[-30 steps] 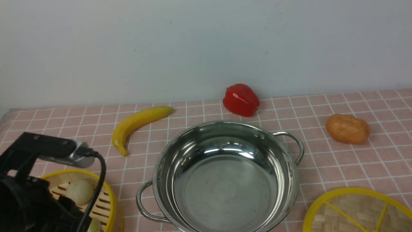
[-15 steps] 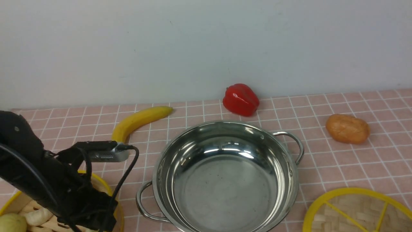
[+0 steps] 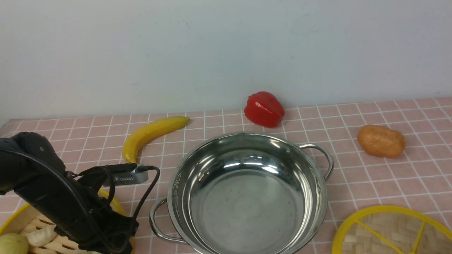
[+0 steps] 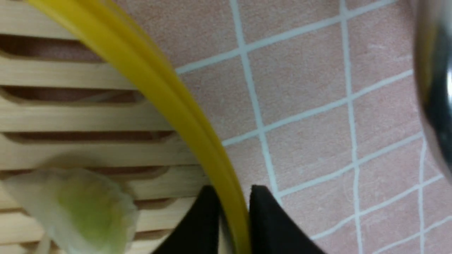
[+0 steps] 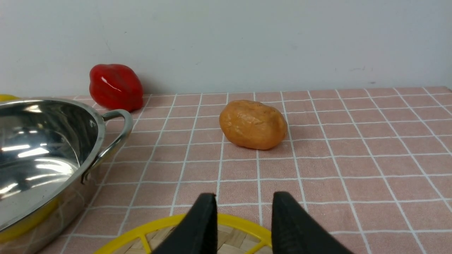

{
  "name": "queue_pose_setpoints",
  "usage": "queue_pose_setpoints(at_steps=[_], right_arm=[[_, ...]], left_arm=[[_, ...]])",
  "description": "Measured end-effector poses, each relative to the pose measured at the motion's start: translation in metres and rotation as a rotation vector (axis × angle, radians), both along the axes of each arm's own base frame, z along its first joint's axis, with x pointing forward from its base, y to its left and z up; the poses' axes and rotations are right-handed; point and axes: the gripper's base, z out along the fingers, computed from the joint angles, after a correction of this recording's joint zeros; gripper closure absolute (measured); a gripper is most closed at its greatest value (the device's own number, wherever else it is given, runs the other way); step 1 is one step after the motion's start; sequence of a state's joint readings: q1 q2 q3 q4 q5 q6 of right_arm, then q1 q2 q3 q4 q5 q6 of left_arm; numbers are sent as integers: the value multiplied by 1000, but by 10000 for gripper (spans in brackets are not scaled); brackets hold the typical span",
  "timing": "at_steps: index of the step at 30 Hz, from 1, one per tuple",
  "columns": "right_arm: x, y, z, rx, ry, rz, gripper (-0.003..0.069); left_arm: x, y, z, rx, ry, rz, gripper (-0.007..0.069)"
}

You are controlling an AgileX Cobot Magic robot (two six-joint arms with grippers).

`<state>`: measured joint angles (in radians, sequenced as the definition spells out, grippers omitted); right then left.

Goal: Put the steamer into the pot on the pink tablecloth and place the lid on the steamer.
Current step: 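Grasp the rim of the steamer basket holding the buns with the left gripper, then place the bamboo steamer basket with dumplings into the steel pot with the left gripper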

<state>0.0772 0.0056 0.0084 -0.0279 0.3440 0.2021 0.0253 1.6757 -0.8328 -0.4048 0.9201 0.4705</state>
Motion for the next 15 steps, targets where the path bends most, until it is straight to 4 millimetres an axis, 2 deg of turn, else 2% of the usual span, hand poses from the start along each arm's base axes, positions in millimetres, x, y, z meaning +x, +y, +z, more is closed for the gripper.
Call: queue_pose_setpoints(at_steps=[4, 8, 9, 11, 12, 15], right_arm=[[0, 0, 0, 0, 0, 0, 419], [0, 0, 0, 0, 0, 0, 419], [0, 0, 0, 0, 0, 0, 419], [0, 0, 0, 0, 0, 0, 419], [0, 0, 0, 0, 0, 0, 419], [0, 0, 0, 1, 0, 0, 419]], left_arm=[[-2, 2, 1, 17, 18, -21, 554], [-1, 5, 14, 47, 21, -75, 565], [0, 5, 21, 53, 15, -81, 572], [7, 8, 48, 84, -41, -97, 578], [7, 8, 51, 85, -41, -97, 578], [19, 6, 96, 105, -153, -126, 571]])
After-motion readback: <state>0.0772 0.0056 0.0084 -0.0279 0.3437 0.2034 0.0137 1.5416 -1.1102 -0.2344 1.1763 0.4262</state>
